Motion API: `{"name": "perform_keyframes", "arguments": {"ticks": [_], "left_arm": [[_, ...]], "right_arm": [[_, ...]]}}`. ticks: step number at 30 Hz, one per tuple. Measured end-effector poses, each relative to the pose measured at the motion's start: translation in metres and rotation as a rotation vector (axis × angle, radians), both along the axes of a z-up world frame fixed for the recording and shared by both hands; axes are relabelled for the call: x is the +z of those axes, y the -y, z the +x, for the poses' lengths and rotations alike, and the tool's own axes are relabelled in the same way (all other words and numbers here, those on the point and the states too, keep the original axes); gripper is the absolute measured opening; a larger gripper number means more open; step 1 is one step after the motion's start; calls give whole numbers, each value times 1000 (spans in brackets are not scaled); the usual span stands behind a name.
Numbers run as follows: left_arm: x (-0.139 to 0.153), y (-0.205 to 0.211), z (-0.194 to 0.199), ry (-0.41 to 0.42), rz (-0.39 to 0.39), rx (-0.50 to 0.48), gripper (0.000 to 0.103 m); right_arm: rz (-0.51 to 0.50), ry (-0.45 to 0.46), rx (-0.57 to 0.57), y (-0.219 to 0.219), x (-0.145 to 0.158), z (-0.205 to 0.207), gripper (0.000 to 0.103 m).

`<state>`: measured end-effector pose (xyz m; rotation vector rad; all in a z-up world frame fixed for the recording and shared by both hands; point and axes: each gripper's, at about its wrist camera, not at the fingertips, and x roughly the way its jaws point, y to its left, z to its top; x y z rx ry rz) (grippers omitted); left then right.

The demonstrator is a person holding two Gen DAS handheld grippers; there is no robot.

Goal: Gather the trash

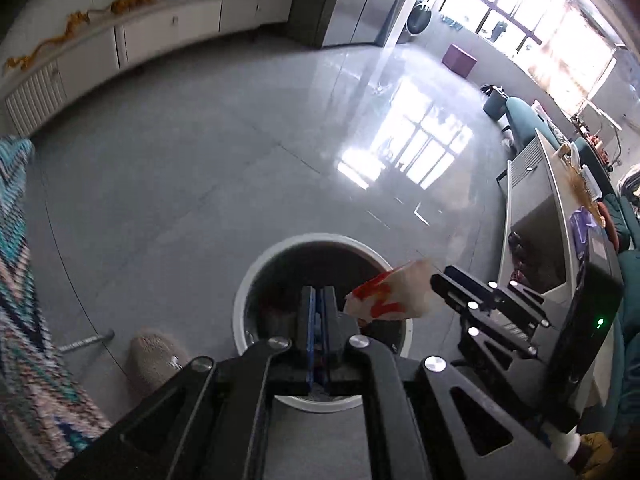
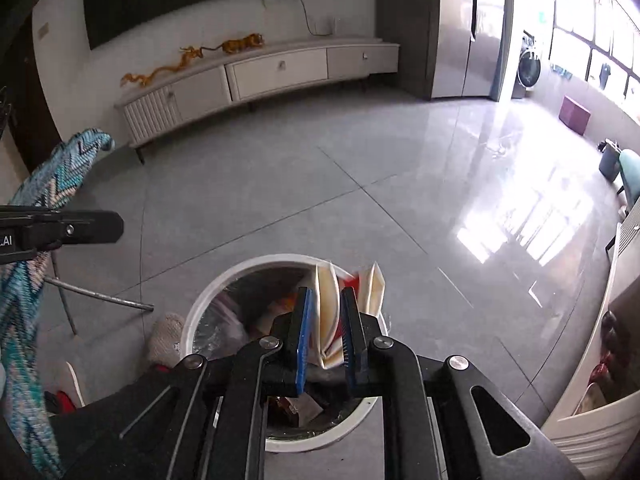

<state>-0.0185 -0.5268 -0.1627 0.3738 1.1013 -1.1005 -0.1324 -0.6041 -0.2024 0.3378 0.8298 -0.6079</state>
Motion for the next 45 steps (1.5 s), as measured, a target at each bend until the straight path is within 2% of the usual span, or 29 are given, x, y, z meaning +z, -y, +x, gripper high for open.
{"name": "perform_keyframes", "arguments": {"ticks": [4,7,12,14,15,16,18,20,31,35,39,42,45], "left_arm": [[1,-1,-5,4,-9,-1,3],[12,-13,-5,30,-31,9,3],[48,-50,-5,104,-86,53,6],[65,-73,-1,140,-113,93,27],[75,-85,0,164,-134,121,50],[84,-99,1,198,-156,155,57],[98,-121,2,236,-176,191,57],[112,-148,5,266,-187,237,57],[175,-320,2,502,-209,523,58],[189,-383,5,542,-217,634,62],[202,-434,1,636,-211,743,69],[209,-460,-4,673,-220,797,75],[213,-477,-10,702,-233,838,76]], "right_arm": [[12,12,1,0,-3,-1,30],[22,26,-6,-5,0,-3,33],[16,73,-2,-21,21,-5,45],[9,106,5,-33,38,-4,54],[4,121,12,-39,46,-3,55],[-3,137,23,-47,56,-1,55],[-16,166,48,-61,73,3,60],[-29,194,84,-82,92,10,69],[-122,334,269,-215,182,47,90],[-151,361,332,-258,204,58,93],[-171,397,385,-300,221,62,95],[-187,412,403,-323,228,61,97],[-202,415,412,-338,230,59,98]]}}
